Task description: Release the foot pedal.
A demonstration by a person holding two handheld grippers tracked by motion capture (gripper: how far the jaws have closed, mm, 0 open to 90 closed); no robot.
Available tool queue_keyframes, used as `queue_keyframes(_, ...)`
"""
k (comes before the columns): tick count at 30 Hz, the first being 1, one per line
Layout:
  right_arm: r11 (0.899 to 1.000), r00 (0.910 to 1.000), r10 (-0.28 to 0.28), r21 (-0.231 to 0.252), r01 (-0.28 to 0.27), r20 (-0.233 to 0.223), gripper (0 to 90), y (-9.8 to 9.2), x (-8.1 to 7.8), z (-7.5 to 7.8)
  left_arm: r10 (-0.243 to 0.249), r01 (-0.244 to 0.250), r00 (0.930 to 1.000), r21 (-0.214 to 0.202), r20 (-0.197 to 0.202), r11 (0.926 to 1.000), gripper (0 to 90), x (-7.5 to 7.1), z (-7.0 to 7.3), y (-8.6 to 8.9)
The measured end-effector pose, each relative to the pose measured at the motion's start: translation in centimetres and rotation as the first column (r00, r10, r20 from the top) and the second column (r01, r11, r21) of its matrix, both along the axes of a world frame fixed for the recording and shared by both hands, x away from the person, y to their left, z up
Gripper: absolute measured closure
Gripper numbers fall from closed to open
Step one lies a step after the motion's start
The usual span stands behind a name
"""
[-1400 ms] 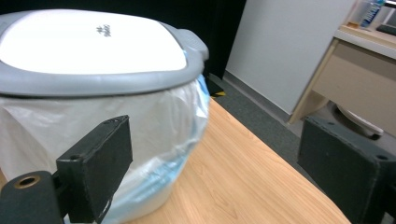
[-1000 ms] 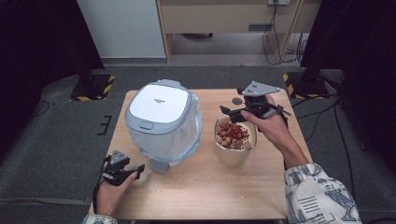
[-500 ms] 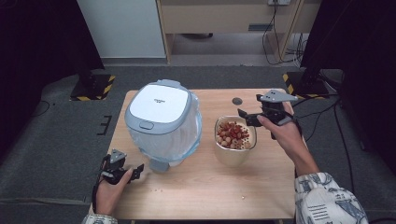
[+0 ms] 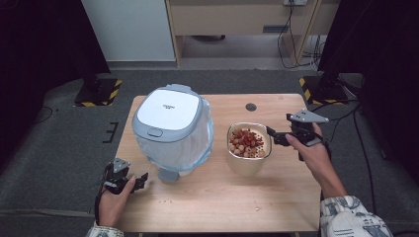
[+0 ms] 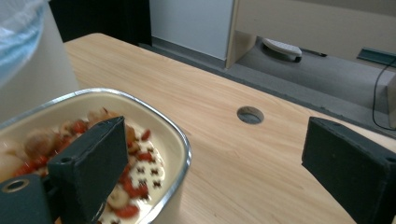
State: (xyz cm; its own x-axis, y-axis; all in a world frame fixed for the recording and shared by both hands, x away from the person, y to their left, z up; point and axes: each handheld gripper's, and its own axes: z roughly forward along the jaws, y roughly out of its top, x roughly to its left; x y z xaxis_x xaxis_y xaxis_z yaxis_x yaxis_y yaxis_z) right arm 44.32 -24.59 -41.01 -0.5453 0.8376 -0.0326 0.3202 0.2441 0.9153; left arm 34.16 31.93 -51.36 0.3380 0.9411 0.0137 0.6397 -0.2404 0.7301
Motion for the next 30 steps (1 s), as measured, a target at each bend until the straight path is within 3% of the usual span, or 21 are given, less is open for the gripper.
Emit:
queue_keyframes(13,0.997,0.9950,-0.075,-0.008,0.075,-0.065,7.6,-3.2,-1.5,-4.0,0.014,-0.014,0.9997,0.022,-0.020,0.9997,10.3,0.2,-0.8,0.8)
queue_keyframes(18,0.991,0.9843,-0.132,-0.026,0.130,-0.117,8.0,-3.9,-2.2,-6.1,0.011,-0.010,0.9993,0.036,-0.037,0.9993,10.4,0.3,-1.1,0.8)
queue_keyframes(19,0.985,0.9739,-0.172,-0.026,0.171,-0.147,8.2,-4.2,-2.4,-7.1,0.003,-0.001,0.9988,0.040,-0.049,0.9992,10.4,0.4,-1.2,0.7)
queue_keyframes(20,0.985,0.9739,-0.172,-0.026,0.171,-0.147,8.2,-4.2,-2.4,-7.1,0.003,-0.001,0.9988,0.040,-0.049,0.9992,10.4,0.4,-1.2,0.7)
queue_keyframes(21,0.978,0.9618,-0.207,-0.040,0.203,-0.179,8.6,-4.6,-2.5,-8.0,0.003,-0.001,0.9987,0.041,-0.050,0.9991,10.3,0.5,-1.3,0.6)
queue_keyframes(22,0.978,0.9618,-0.207,-0.040,0.203,-0.179,8.6,-4.6,-2.5,-8.0,0.000,0.002,0.9986,0.041,-0.053,0.9992,10.3,0.5,-1.4,0.6)
queue_keyframes(23,0.972,0.9487,-0.234,-0.047,0.230,-0.212,8.9,-4.9,-2.6,-9.0,-0.002,0.004,0.9984,0.042,-0.056,0.9991,10.2,0.5,-1.4,0.6)
queue_keyframes(24,0.972,0.9487,-0.234,-0.047,0.230,-0.212,8.9,-4.9,-2.6,-9.0,-0.003,0.005,0.9983,0.043,-0.058,0.9990,10.2,0.6,-1.5,0.6)
queue_keyframes(25,0.967,0.9360,-0.257,-0.068,0.248,-0.241,8.9,-5.0,-2.6,-10.0,-0.004,0.007,0.9982,0.044,-0.060,0.9990,10.1,0.6,-1.6,0.5)
queue_keyframes(26,0.967,0.9360,-0.257,-0.068,0.248,-0.241,8.9,-5.0,-2.6,-10.0,-0.008,0.011,0.9982,0.041,-0.059,0.9991,10.1,0.7,-1.6,0.5)
queue_keyframes(27,0.962,0.9250,-0.274,-0.079,0.263,-0.263,8.8,-5.1,-2.7,-10.8,-0.010,0.012,0.9983,0.036,-0.057,0.9993,9.6,0.7,-1.7,0.6)
queue_keyframes(30,0.959,0.9177,-0.282,-0.093,0.267,-0.280,8.7,-5.0,-2.7,-11.4,-0.013,0.014,0.9984,0.026,-0.055,0.9996,8.7,0.7,-1.8,0.7)
